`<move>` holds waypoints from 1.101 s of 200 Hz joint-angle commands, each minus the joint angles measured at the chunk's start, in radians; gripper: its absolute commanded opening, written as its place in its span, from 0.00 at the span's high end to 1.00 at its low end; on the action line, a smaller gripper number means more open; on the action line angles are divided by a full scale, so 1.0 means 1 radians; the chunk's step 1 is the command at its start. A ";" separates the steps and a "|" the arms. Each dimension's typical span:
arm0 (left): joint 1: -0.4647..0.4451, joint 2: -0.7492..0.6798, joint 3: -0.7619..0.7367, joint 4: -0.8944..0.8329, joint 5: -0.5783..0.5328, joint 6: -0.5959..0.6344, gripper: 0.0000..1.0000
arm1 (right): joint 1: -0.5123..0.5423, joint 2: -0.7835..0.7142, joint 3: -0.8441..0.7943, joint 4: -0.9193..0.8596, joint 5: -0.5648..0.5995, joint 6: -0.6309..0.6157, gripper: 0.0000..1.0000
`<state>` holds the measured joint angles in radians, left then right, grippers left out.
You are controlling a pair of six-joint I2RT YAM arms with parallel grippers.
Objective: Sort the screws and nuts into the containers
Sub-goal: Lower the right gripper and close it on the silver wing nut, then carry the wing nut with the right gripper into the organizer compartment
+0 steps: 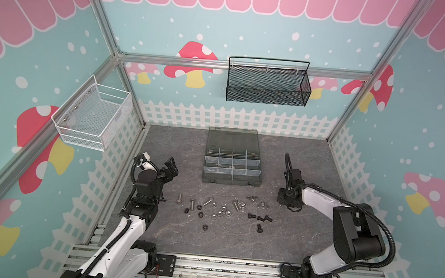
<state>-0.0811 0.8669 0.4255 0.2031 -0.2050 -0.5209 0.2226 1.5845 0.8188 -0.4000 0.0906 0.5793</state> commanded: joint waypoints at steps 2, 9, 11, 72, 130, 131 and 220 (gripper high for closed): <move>-0.005 -0.003 -0.011 0.009 -0.001 -0.021 0.00 | 0.003 -0.001 -0.002 -0.025 -0.012 0.008 0.83; -0.004 -0.003 -0.010 0.009 -0.002 -0.021 0.00 | 0.004 -0.003 -0.003 -0.023 -0.014 0.008 0.85; -0.005 -0.003 -0.010 0.009 -0.003 -0.021 0.00 | 0.006 -0.003 -0.002 -0.023 -0.014 0.006 0.85; -0.004 -0.008 -0.007 0.001 -0.007 -0.016 0.00 | 0.039 -0.045 0.022 -0.019 -0.035 -0.021 0.98; -0.005 -0.019 -0.009 -0.012 -0.011 -0.014 0.00 | 0.109 -0.109 0.118 0.016 -0.072 -0.084 1.00; -0.005 -0.019 -0.010 -0.012 -0.010 -0.014 0.00 | 0.110 -0.109 0.120 0.019 -0.073 -0.085 1.00; -0.005 -0.020 0.001 -0.025 -0.001 -0.019 0.00 | 0.219 0.021 0.330 0.125 -0.136 -0.215 1.00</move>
<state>-0.0811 0.8627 0.4252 0.2020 -0.2054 -0.5209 0.4137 1.5524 1.0962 -0.3084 -0.0235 0.4191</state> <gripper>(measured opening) 0.991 0.184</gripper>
